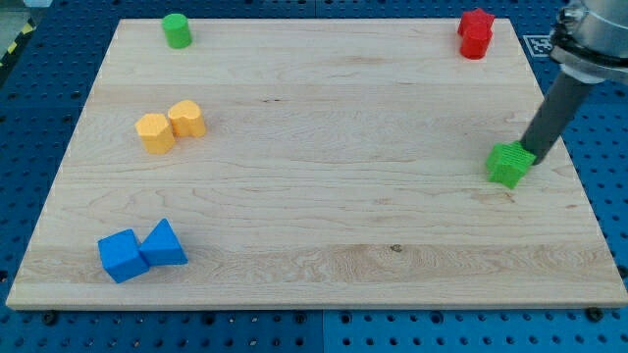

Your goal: Move the green star towards the bottom center of the board

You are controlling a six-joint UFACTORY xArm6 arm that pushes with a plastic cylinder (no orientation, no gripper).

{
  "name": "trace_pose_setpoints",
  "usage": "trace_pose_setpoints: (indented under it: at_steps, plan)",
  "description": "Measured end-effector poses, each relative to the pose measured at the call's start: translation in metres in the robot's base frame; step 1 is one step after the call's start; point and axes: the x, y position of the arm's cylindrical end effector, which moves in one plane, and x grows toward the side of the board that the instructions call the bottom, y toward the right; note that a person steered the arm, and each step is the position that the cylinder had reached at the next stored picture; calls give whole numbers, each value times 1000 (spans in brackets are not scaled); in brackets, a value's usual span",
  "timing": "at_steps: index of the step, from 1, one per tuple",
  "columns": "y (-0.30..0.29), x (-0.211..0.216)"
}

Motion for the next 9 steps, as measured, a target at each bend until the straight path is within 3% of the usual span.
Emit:
trace_pose_setpoints:
  at_steps: [4, 7, 9]
  plan:
    - [-92, 22]
    - [-70, 45]
    - [-99, 86]
